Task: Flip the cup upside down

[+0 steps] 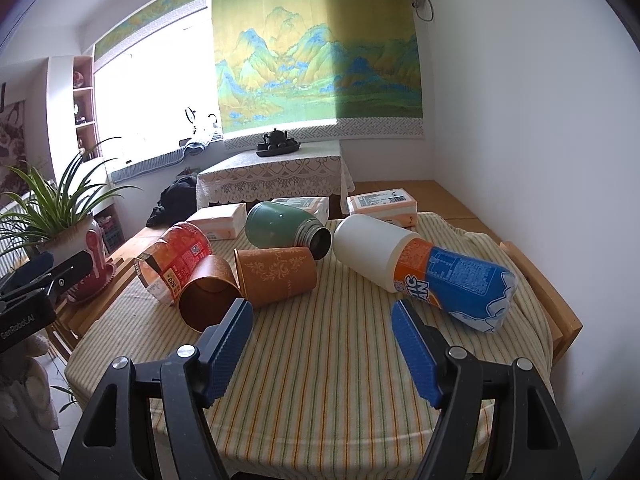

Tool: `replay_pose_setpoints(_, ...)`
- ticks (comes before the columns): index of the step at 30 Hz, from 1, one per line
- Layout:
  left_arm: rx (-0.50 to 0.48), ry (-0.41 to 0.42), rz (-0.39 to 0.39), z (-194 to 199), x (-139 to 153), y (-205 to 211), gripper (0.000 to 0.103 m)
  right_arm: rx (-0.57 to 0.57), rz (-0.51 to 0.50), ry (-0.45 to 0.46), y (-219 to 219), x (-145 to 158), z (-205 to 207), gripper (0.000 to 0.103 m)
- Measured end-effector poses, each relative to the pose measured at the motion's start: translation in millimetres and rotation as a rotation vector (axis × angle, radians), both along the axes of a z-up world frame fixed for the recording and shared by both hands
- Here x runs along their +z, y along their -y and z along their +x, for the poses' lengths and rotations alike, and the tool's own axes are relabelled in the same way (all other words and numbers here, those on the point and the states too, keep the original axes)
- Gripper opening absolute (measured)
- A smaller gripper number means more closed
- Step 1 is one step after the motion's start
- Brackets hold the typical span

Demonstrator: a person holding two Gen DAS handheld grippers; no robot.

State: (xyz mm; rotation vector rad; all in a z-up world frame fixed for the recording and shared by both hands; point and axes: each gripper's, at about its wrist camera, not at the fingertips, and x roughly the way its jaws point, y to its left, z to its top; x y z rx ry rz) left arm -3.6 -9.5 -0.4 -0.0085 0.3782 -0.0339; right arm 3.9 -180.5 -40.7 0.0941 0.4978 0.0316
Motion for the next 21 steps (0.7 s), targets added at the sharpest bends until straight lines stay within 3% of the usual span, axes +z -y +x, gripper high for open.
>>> replay_pose_setpoints(21, -0.009, -0.011, 0.01, 8.0, -0.8, 0.8, 0.102, 0.004, 0.015, -0.019, 2.2, -2.1, 6.6, 0.07)
